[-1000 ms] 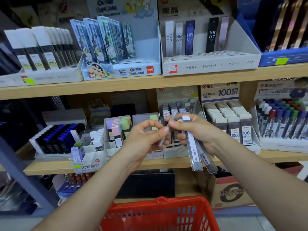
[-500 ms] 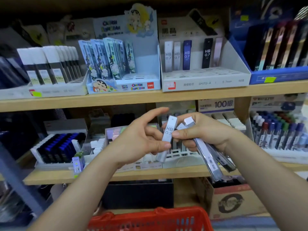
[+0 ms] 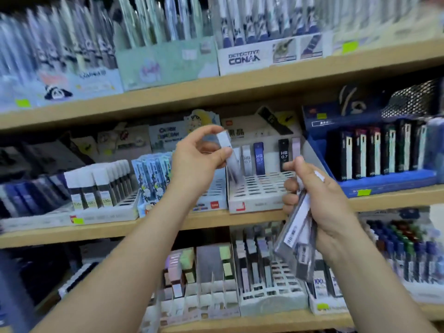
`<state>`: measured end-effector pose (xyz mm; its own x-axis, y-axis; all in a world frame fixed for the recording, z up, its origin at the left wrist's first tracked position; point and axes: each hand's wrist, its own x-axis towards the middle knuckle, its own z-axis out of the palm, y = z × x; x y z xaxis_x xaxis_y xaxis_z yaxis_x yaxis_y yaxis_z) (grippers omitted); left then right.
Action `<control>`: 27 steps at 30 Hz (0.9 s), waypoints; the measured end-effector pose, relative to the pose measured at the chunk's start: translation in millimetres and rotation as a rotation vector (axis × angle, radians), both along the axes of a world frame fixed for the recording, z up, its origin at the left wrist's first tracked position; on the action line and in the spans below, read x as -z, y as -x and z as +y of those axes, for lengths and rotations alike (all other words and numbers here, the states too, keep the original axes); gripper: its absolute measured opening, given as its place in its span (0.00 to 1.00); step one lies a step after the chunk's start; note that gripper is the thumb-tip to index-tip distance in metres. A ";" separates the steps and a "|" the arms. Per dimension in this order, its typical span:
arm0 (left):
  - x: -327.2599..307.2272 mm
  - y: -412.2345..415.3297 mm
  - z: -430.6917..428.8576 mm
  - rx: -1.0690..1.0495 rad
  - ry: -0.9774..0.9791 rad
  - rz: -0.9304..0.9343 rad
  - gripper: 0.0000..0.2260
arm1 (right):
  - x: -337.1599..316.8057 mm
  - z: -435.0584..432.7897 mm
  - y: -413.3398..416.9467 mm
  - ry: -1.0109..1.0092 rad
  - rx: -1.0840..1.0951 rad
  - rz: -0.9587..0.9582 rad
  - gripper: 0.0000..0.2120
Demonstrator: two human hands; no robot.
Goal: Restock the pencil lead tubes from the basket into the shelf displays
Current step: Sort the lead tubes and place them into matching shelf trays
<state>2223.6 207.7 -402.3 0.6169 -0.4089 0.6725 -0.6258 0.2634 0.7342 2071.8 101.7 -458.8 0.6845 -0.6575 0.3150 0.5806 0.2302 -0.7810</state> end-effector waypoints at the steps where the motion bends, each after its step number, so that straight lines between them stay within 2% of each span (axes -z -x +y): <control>1: -2.9 -5.4 -8.3 -0.030 -0.029 -0.021 0.14 | -1.6 0.0 0.8 -0.033 0.022 -0.023 0.12; 5: -0.4 -20.7 -25.4 -0.093 -0.145 -0.037 0.14 | -4.8 0.4 3.4 -0.108 0.056 -0.089 0.14; 14: -1.0 -24.3 -24.9 -0.075 -0.152 -0.023 0.15 | 1.6 0.2 -0.5 -0.137 0.037 -0.078 0.15; 21: -1.1 -23.0 -25.6 -0.098 -0.228 -0.123 0.14 | 3.4 2.1 -2.6 -0.132 0.033 -0.077 0.15; 27: 4.2 -30.7 -31.8 -0.291 -0.305 -0.339 0.08 | 3.4 4.2 -5.5 -0.132 0.068 -0.076 0.16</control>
<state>2254.4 175.8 -406.4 0.5030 -0.4616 0.7307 -0.8561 -0.1499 0.4946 2077.3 105.9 -462.1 0.6142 -0.7407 0.2722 0.6549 0.2860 -0.6995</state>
